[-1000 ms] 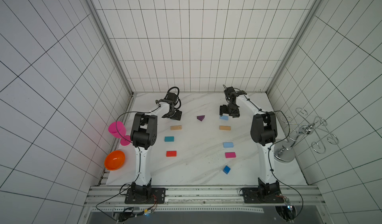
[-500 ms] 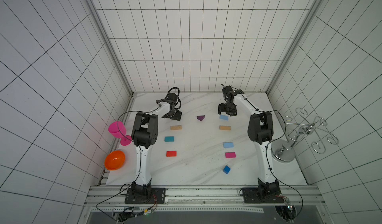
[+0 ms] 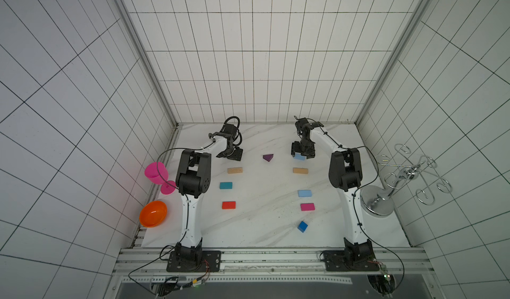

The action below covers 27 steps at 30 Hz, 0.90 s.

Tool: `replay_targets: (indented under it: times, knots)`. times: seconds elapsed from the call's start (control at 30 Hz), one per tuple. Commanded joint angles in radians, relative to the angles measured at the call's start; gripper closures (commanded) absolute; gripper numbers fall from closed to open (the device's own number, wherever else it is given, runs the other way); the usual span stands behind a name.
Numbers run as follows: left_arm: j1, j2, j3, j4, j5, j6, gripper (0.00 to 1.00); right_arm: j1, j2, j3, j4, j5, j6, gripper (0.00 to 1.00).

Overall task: Assemble a heart with building blocks
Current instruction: Pick up the building block from the center of the board.

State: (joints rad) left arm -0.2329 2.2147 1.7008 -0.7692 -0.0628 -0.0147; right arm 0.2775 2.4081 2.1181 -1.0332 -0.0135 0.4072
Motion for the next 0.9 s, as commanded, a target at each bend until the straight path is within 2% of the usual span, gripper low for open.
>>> replay_targets:
  times: [0.0,0.1,0.3,0.53,0.87]
  knots:
    - [0.001,0.04,0.023,-0.011,-0.014,0.015,0.11,0.008,0.029,0.025,-0.036,0.009,0.013,0.27]
    - [0.002,0.046,0.036,-0.022,-0.015,0.016,0.13,0.008,0.028,0.025,-0.042,0.0,0.017,0.32]
    - [0.003,0.025,0.009,-0.022,-0.022,0.02,0.14,0.009,0.02,0.019,-0.045,0.002,0.018,0.33]
    - [-0.001,0.013,-0.02,-0.03,-0.022,0.01,0.19,0.009,0.028,0.025,-0.053,0.001,0.018,0.4]
    - [0.0,-0.001,-0.04,-0.023,-0.029,0.006,0.17,0.011,0.013,-0.011,-0.057,0.002,0.016,0.34]
